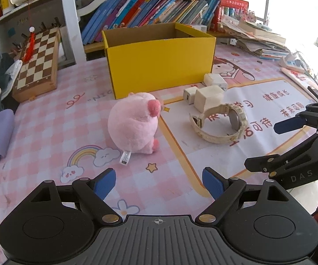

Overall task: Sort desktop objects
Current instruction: 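Move right gripper toward the cream wristwatch on the table, then close right gripper on the wristwatch while left gripper closes on the pink plush pig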

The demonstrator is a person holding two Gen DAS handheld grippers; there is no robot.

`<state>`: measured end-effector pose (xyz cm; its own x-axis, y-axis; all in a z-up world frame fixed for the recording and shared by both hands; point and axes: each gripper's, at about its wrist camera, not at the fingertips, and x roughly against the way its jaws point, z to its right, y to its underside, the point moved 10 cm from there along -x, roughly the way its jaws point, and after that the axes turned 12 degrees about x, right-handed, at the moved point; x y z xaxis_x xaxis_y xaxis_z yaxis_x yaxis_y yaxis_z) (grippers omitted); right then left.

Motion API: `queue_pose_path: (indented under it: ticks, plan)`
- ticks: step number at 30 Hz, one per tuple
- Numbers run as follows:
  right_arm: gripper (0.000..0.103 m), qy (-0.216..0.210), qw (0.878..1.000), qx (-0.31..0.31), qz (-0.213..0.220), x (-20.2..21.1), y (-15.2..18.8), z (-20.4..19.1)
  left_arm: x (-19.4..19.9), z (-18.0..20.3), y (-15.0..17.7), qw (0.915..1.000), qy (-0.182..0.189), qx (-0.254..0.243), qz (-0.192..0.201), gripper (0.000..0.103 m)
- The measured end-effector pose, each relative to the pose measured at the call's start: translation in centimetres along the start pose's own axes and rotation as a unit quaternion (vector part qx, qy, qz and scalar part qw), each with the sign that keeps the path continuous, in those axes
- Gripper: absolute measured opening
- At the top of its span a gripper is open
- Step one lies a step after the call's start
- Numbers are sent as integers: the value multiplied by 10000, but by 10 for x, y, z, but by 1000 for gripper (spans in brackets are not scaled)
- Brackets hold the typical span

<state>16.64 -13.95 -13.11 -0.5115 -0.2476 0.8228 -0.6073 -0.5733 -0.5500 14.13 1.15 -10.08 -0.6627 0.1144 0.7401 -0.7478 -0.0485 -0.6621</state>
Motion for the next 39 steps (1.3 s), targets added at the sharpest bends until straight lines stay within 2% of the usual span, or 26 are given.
queue_pose_path:
  ticks: [4,13,24,33,37,39]
  plan:
    - [82,33,10000,-71,32,-4,-6,4,-2,-2,-4,10000,-22,-41,2,88]
    - [54,272,9988,-379,145,-11,-23,23,-4,-11,-12,9999,-134,-21,78,88]
    - [46,260,9991,-333,16,-30,-36,31,-8,-16,-19,9996,-245,82,107,88]
    - [31,133,9990,-374,-201,-43,-33,41,-19,-16,-25,9993,-296,232,73,88]
    - [18,34,9991,-355,-230,-44,-31,46,-26,-15,-29,9991,-307,266,73,88]
    - [18,43,9993,-307,-229,-42,-29,48,-29,-13,-32,9991,-303,278,78,88]
